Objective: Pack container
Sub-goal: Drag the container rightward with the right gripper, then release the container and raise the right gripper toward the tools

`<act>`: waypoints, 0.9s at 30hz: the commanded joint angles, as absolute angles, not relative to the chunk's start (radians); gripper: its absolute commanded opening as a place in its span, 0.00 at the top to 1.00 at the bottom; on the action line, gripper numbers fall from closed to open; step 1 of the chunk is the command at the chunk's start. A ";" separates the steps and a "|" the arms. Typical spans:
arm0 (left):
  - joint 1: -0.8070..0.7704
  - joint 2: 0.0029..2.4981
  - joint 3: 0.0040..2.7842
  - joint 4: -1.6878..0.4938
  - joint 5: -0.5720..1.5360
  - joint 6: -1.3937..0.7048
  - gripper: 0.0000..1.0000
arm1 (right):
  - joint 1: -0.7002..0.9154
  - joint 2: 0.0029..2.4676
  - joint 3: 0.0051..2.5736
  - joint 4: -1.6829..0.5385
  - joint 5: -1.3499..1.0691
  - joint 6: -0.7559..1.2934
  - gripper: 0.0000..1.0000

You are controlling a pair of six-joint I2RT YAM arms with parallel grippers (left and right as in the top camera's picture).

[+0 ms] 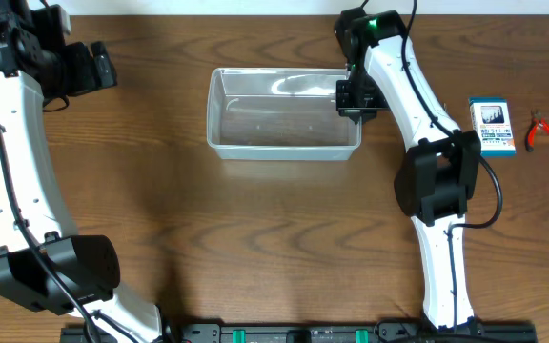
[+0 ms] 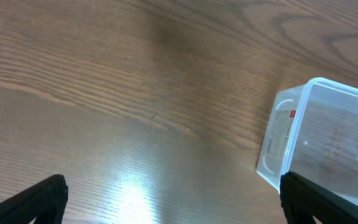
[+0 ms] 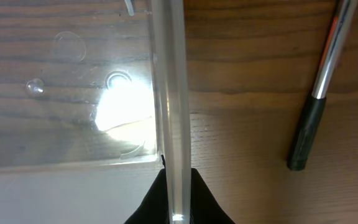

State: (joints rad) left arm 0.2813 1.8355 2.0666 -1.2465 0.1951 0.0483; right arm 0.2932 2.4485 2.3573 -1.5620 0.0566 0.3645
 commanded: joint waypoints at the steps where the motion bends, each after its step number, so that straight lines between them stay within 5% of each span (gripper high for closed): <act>1: 0.286 1.835 2.079 -1.249 0.190 0.040 0.02 | 0.279 2.446 2.376 -1.570 0.109 0.326 0.90; 15: 0.286 1.835 2.079 -1.249 0.190 0.040 0.02 | 0.305 2.446 2.376 -1.562 0.101 0.317 0.78; 21: 0.286 1.835 2.079 -1.248 0.190 0.040 0.02 | 0.319 2.446 2.376 -1.544 0.101 0.317 0.55; 27: 0.286 1.835 2.079 -1.248 0.190 0.040 0.02 | 0.322 2.439 2.444 -1.538 0.084 0.317 0.48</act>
State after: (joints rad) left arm 0.2813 1.8355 2.0666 -1.2465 0.1951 0.0483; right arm 0.3168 2.4489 2.3814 -1.5406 0.0853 0.3210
